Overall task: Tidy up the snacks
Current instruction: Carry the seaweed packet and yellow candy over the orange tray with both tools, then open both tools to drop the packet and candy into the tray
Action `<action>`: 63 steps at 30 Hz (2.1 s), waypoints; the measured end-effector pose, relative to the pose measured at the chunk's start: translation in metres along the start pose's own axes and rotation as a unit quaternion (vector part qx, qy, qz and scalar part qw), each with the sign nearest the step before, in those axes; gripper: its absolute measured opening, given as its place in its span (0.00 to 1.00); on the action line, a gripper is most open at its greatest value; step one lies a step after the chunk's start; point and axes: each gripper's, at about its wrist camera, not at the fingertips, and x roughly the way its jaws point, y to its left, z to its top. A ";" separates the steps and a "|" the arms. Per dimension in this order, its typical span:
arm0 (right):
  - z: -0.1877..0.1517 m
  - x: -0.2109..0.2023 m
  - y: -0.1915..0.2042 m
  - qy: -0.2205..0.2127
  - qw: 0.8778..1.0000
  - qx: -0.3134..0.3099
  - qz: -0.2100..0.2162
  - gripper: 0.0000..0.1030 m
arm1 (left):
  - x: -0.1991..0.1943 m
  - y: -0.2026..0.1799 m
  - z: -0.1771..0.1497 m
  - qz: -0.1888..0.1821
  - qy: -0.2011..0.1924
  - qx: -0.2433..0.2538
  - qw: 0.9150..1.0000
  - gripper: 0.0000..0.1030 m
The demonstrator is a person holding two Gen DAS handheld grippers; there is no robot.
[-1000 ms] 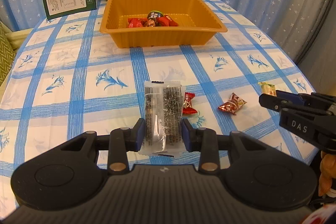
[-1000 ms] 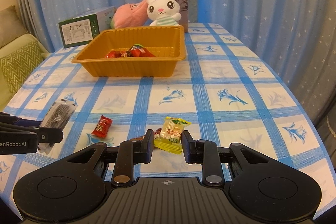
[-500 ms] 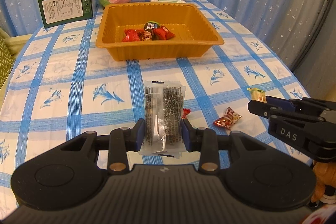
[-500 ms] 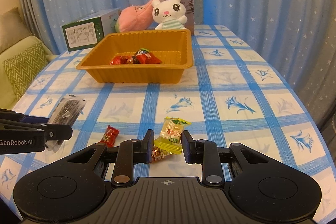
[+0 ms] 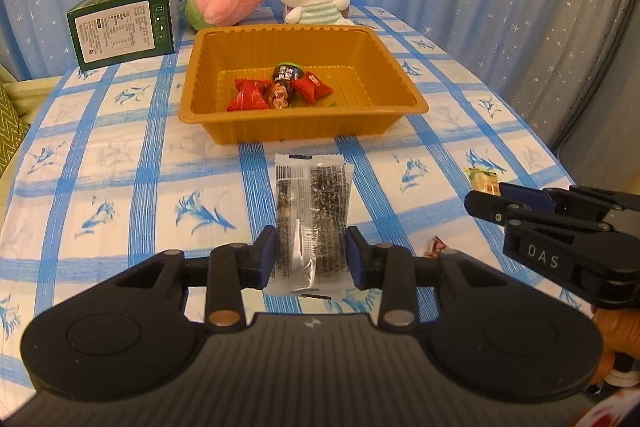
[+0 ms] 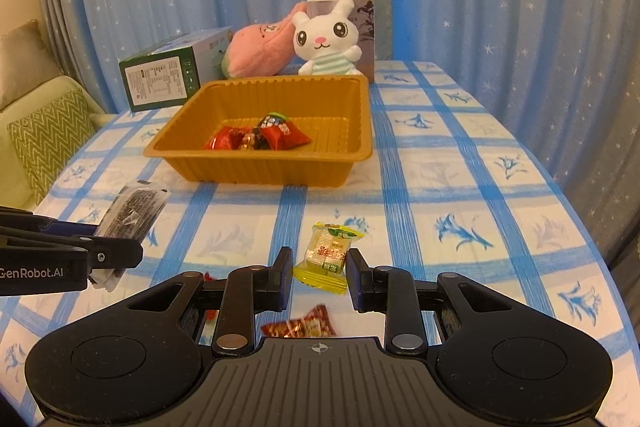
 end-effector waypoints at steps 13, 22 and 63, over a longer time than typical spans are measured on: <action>0.061 0.032 -0.009 -0.027 1.000 -0.010 0.012 0.28 | 0.020 0.019 0.057 -0.002 -0.017 -0.014 1.000 0.32; 0.105 0.069 -0.005 -0.027 0.999 -0.021 0.026 0.28 | 0.047 0.037 0.100 0.013 -0.024 -0.017 0.999 0.32; 0.136 0.123 -0.016 0.005 0.999 0.035 0.041 0.28 | 0.089 0.075 0.128 0.015 -0.044 -0.074 0.996 0.33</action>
